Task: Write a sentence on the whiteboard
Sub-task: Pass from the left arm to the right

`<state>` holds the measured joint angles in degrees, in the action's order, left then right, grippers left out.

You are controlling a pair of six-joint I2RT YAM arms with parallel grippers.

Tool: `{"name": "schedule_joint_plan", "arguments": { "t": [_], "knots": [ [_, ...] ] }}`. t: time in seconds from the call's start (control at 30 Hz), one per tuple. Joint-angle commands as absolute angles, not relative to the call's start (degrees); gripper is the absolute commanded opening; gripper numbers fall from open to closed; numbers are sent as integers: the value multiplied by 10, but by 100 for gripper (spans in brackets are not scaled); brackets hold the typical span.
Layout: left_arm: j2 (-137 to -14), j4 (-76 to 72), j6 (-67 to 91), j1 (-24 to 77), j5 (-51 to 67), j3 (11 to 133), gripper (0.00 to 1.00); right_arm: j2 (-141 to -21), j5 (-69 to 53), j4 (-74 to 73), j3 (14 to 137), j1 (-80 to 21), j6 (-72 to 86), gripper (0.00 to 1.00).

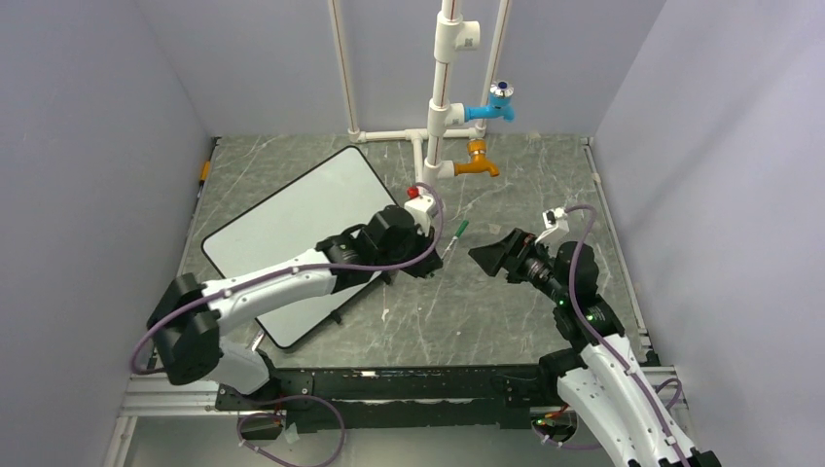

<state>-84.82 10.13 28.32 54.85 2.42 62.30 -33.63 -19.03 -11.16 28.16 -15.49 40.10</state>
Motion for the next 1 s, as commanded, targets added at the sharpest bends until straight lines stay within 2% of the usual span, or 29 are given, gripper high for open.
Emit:
{"name": "schedule_joint_plan", "arguments": {
  "t": [0.0,0.1,0.37,0.97],
  "knots": [
    [-792,89,325,551,57,624,0,-317,-270,-7,284,-157,421,83],
    [-765,84,335,551,54,634,0,-331,-291,30,296,-157,436,77],
    [-697,75,355,552,37,647,0,-377,-337,106,349,-165,466,71],
    [-655,-16,363,553,70,626,0,-453,-286,205,384,-278,489,56]
  ]
}}
